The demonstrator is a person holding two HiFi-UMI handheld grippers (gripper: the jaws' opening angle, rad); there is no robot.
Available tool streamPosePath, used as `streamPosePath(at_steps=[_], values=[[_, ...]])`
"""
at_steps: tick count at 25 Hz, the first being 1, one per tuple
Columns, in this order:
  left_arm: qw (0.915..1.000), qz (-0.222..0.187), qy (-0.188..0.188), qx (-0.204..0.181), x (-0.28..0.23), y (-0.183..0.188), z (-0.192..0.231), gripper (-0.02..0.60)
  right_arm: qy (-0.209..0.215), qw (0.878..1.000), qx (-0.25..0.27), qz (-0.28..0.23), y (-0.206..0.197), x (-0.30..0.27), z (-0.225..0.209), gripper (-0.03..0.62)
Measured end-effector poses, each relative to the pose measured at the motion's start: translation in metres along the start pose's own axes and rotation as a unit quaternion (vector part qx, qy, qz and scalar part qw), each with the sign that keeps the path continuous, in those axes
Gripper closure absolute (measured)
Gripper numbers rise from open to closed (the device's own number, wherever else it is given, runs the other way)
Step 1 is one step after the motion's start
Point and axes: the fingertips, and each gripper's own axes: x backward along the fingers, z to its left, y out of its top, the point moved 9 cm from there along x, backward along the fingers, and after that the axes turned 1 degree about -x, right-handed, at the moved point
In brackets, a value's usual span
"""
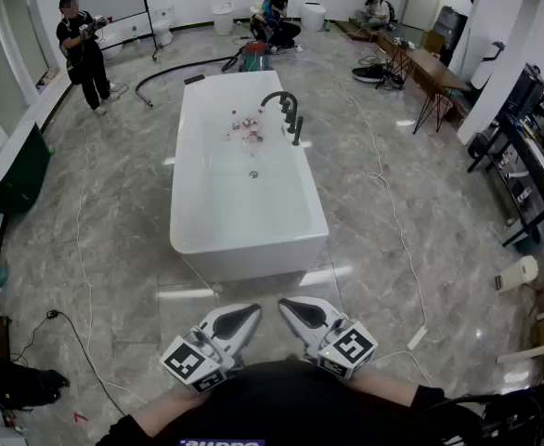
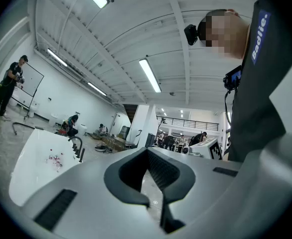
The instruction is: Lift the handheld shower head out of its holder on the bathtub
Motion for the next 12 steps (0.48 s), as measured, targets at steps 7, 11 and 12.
streamPosePath(at_steps=[7,11,12], values=[[0.9999,-0.011,0.002,0.007,0.001,0.005,-0.008,0.581,0.001,1.0,-0.002,-0.006,0.0,0.005,0.003,0.594],[0.9999,-0.004,0.016,0.001,-0.002,-0.002,-0.005,0.581,0.006,1.0,-0.011,-0.012,-0.001,0.007,0.0,0.593],[0.9999,-0.003,0.016,0.002,-0.003,-0.002,-0.006,0.581,0.005,1.0,-0.013,-0.015,0.001,0.008,-0.001,0.592]])
